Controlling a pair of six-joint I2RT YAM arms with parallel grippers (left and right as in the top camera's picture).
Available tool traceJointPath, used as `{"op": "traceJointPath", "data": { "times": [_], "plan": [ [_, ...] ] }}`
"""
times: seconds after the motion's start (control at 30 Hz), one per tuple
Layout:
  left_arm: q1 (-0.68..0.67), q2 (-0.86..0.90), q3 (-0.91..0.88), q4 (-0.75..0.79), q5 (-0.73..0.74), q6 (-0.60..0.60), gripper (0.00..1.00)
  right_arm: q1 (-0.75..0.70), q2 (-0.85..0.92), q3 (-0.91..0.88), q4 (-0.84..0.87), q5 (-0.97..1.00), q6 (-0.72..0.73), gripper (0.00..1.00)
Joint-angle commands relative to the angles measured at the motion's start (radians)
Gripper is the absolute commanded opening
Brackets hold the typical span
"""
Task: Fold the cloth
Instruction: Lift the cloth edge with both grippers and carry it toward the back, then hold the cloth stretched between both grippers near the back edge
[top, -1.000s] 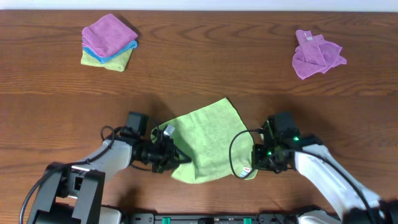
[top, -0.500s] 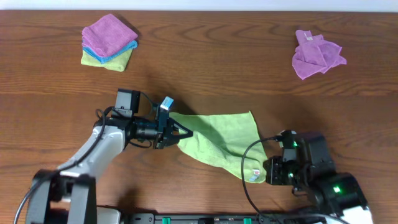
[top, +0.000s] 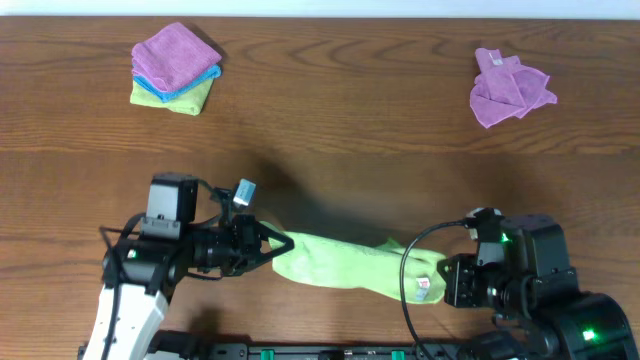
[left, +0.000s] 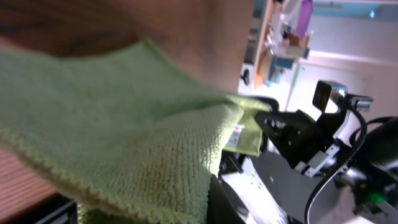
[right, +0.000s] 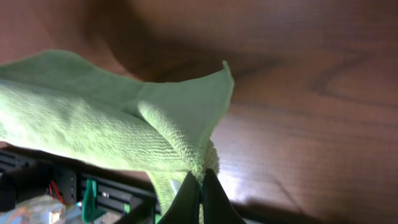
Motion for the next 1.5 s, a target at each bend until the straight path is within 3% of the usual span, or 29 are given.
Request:
{"op": "traceJointPath", "data": {
  "times": [0.0, 0.17, 0.47, 0.63, 0.73, 1.03, 1.07, 1.1, 1.13, 1.23, 1.47],
  "plan": [
    [0.002, -0.045, 0.023, -0.003, -0.084, -0.075, 0.06, -0.005, -0.004, 0.019, 0.003, -0.001, 0.035, 0.01],
    [0.002, -0.043, 0.024, 0.038, -0.182, -0.159, 0.06, -0.005, 0.021, 0.019, 0.137, 0.042, 0.043, 0.02],
    [0.002, 0.184, 0.024, 0.357, -0.405, -0.211, 0.05, -0.005, 0.397, 0.018, 0.495, 0.088, -0.022, 0.02],
    [0.002, 0.451, 0.026, 0.809, -0.468, -0.256, 0.06, -0.005, 0.603, 0.018, 0.792, 0.132, -0.047, 0.01],
    [0.002, 0.581, 0.064, 0.971, -0.518, -0.285, 0.06, -0.005, 0.703, 0.018, 0.964, 0.144, -0.048, 0.01],
    [0.002, 0.844, 0.340, 1.013, -0.653, -0.233, 0.06, -0.005, 0.980, 0.019, 1.455, 0.259, -0.131, 0.02],
    [0.003, 0.865, 0.365, 1.012, -0.652, -0.225, 0.15, -0.005, 0.994, 0.019, 1.485, 0.276, -0.134, 0.05],
    [0.003, 0.890, 0.389, 1.012, -0.653, -0.214, 0.51, -0.005, 0.996, 0.019, 1.506, 0.285, -0.142, 0.27],
    [0.002, 0.900, 0.397, 1.011, -0.658, -0.203, 0.96, -0.005, 0.994, 0.020, 1.516, 0.310, -0.141, 0.45],
    [0.003, 0.903, 0.397, 1.011, -0.678, -0.198, 0.96, -0.005, 0.989, 0.027, 1.522, 0.333, -0.141, 0.59],
    [0.031, 0.903, 0.397, 1.003, -0.677, -0.185, 0.96, -0.005, 0.935, 0.033, 1.441, 0.306, -0.095, 0.62]
  ]
}}
